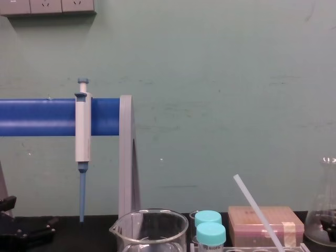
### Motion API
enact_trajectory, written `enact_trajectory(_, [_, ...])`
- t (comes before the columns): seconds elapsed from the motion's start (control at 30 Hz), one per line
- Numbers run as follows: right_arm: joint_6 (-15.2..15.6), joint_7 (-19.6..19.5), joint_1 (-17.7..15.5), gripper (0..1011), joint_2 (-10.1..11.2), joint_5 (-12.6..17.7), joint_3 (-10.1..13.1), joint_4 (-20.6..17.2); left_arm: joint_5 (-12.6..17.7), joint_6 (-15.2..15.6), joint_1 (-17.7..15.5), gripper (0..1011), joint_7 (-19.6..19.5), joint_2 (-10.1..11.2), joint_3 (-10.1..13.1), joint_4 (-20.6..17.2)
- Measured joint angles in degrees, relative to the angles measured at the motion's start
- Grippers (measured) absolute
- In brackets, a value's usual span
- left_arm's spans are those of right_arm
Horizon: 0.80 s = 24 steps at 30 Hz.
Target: Pick up the stirring rod with one hand, then place it down.
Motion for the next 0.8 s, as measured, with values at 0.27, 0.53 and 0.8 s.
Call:
enact_trajectory(0.27, [0.00,0.00,0.00,1003,0.00,0.00,0.00,0.00,0.00,0.00,0.00,1000,0.00,0.00,0.00,0.00])
enact_trajectory(0.53, [0.00,0.00,0.00,1003,0.00,0.00,0.00,0.00,0.00,0.00,0.00,1000,0.00,0.00,0.00,0.00])
enact_trajectory(0.8, [0.00,0.00,0.00,1003,0.00,0.00,0.00,0.00,0.00,0.00,0.00,1000,0.00,0.00,0.00,0.00])
